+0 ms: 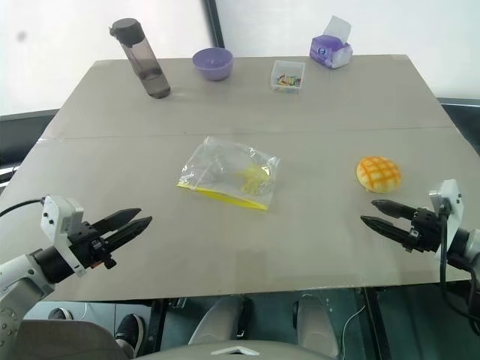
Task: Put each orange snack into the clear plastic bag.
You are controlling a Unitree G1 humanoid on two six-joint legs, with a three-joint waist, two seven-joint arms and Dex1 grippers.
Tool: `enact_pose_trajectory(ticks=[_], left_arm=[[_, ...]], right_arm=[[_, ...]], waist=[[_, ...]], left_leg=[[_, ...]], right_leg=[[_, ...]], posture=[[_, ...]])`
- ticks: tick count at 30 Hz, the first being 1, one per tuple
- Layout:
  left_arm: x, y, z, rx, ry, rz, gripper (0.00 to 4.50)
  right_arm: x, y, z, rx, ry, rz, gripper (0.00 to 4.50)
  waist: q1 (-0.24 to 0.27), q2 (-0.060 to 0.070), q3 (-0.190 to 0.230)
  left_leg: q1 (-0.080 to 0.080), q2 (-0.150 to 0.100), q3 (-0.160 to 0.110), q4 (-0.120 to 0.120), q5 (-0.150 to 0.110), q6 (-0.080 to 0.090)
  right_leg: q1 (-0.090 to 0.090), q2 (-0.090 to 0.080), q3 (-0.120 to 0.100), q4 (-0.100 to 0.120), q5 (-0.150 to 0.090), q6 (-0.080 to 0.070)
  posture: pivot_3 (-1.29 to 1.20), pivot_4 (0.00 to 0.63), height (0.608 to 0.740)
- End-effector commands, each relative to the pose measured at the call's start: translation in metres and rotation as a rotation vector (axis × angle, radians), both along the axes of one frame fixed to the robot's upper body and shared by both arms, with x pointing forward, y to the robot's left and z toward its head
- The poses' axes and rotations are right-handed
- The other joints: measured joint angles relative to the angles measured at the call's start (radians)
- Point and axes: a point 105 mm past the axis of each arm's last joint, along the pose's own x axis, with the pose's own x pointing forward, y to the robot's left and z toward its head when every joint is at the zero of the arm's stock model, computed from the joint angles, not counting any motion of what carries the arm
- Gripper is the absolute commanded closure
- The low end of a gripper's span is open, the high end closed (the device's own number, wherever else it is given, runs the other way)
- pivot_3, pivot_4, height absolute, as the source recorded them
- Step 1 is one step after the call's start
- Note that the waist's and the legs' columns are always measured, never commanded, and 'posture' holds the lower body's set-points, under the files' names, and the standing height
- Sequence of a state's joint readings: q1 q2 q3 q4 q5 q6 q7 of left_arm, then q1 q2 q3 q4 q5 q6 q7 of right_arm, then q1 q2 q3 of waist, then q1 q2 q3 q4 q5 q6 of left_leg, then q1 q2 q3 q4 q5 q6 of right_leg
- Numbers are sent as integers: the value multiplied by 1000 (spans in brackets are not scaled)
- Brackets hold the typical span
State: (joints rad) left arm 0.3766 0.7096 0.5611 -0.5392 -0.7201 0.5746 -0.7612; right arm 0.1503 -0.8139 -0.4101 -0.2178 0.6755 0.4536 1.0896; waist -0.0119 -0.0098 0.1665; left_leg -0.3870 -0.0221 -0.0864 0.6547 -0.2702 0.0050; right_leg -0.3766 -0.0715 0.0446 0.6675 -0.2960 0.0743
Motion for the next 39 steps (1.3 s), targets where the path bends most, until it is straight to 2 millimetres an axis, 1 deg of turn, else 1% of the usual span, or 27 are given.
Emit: enact_pose_trajectory(ticks=[1,4,11,21,26,29,31,33,35,38,39], left_arm=[[1,0,7,26,-47,-3,2588],[5,-1,9,26,-68,2,2588],[8,-4,8,33,-69,-8,2588],[9,-6,7,31,-65,-20,2588],[15,-6,6,36,-72,-24,2588],[21,-4,6,28,-66,-20,2588],[30,-2,1,-4,-7,-26,2588],[41,1,-2,-20,26,-29,2588],[56,6,1,-78,34,-14,2588],[84,6,16,-139,-27,-18,1809],[91,5,20,-151,-35,-30,1475]], right_arm=[[-4,0,8,1,-45,5,1922],[-8,1,4,2,-36,4,1922],[-9,3,3,6,-29,6,1922],[-10,5,3,13,-28,5,1922],[-8,12,7,25,-39,22,1922],[-7,23,15,54,-49,52,1922],[-5,33,23,84,-67,78,1922],[-1,40,31,108,-83,86,1922],[3,45,36,134,-64,88,1922],[5,49,37,77,-80,115,1109],[4,50,38,67,-82,124,692]], waist=[[0,0,0],[3,0,0],[0,0,0],[1,0,0],[1,0,0],[0,0,0],[0,0,0],[0,0,0],[1,0,0],[3,-1,0],[4,-1,0]], left_leg=[[0,0,0,0,0,0],[0,0,0,0,0,0],[0,0,0,-1,0,0],[0,0,0,-1,0,0],[0,0,0,-1,0,0],[0,0,0,-1,0,0],[0,0,0,-1,0,0],[1,0,0,-1,0,0],[1,0,0,-1,0,0],[0,-2,-2,-1,0,0],[0,-2,-2,-1,0,0]], right_leg=[[0,0,0,0,0,0],[0,0,0,0,0,0],[0,0,0,-1,0,0],[0,0,0,-1,0,0],[0,0,0,-1,0,0],[0,0,0,-1,0,0],[0,0,0,-1,0,0],[0,1,0,0,0,0],[0,1,-1,1,0,0],[0,1,-2,1,0,0],[0,0,-2,1,0,0]], posture=[[0,150,740],[0,150,740],[0,150,740],[0,150,740],[0,150,740],[0,150,740],[0,150,740],[0,150,740],[0,150,740],[0,150,740],[0,150,740]])
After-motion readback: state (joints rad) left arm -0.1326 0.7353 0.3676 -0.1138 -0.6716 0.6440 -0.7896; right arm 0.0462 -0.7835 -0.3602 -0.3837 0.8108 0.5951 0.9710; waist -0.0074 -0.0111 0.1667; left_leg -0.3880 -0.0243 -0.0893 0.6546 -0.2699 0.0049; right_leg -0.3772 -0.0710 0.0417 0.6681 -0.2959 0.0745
